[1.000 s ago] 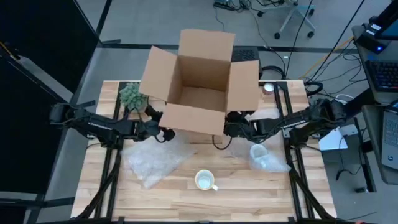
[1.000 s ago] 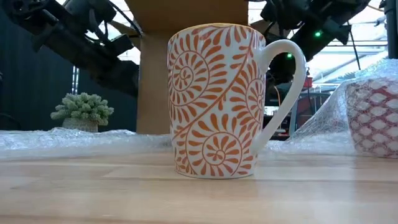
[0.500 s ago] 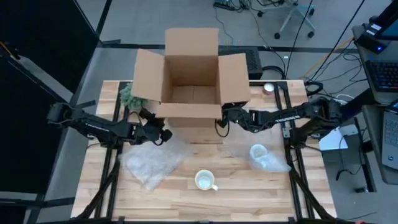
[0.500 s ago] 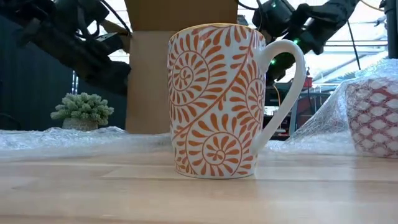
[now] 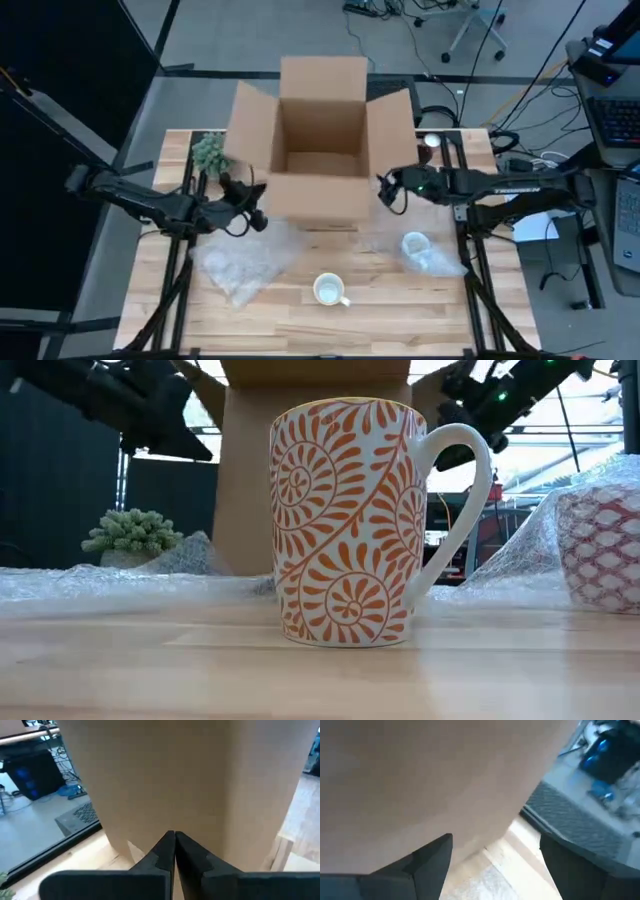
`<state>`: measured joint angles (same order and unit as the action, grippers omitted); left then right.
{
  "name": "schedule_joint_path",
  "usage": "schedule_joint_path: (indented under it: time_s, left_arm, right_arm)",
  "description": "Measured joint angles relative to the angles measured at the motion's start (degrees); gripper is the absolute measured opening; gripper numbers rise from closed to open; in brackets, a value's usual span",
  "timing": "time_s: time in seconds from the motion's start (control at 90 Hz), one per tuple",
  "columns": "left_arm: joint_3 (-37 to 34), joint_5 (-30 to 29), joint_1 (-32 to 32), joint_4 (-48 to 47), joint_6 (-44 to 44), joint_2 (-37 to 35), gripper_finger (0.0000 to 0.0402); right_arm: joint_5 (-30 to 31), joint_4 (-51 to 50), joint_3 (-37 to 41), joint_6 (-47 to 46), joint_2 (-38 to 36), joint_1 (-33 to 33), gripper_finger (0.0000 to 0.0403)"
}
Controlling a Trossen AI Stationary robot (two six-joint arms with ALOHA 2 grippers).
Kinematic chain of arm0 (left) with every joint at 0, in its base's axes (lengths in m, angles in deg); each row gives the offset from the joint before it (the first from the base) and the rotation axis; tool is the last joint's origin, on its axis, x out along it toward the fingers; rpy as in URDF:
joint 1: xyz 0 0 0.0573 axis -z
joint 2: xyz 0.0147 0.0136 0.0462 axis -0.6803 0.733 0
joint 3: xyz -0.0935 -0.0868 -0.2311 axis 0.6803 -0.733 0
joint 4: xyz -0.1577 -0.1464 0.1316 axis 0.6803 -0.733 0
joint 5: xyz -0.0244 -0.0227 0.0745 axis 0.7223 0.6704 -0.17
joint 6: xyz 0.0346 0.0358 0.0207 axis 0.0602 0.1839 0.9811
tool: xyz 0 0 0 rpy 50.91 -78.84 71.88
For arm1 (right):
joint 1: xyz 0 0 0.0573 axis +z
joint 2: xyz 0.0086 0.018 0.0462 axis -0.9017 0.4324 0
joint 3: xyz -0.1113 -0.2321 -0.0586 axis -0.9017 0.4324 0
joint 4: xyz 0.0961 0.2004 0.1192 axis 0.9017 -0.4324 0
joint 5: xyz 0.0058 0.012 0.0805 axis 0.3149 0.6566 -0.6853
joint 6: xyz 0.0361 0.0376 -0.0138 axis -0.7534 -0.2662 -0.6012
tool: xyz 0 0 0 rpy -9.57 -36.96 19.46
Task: Wrap mug
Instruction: Wrap the red mug with bubble wrap
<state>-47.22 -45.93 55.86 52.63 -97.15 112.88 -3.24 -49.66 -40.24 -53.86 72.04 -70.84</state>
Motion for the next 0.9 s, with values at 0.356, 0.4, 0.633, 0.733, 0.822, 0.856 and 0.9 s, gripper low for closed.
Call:
schedule_joint_path:
  time_s: [0.356,0.4,0.633,0.733,0.822,0.856,0.9]
  left_arm:
    - [-0.07,0.44,1.93,-9.09,-7.14,-0.04,0.0000]
    - [-0.09,0.46,2.34,-11.63,-9.47,-0.04,0.0000]
    - [-0.17,-0.20,5.17,-17.13,-16.53,-0.20,0.0000]
    - [-0.17,0.51,5.90,-17.34,-16.51,-0.98,0.0000]
    - [-0.15,0.51,5.92,-17.44,-16.50,-0.97,0.0000]
    - [-0.15,0.51,5.88,-17.58,-16.48,-0.96,0.0000]
    - [-0.15,0.48,5.88,-17.69,-16.48,-0.96,0.0000]
  right_arm:
    - [-1.20,8.15,0.06,-0.47,18.05,-0.17,0.0288]
    - [-1.64,12.95,0.06,0.58,20.76,-0.17,0.0288]
    - [-1.18,19.72,-2.26,6.23,27.17,-0.41,0.0288]
    - [-2.27,4.68,-5.04,5.87,23.47,-0.07,0.0288]
    - [-2.55,-4.15,-7.52,2.54,18.23,0.13,0.0288]
    - [-2.65,-7.16,-7.59,1.49,16.18,0.29,0.0288]
    - [-2.88,-11.75,-7.49,0.07,13.78,0.54,0.0288]
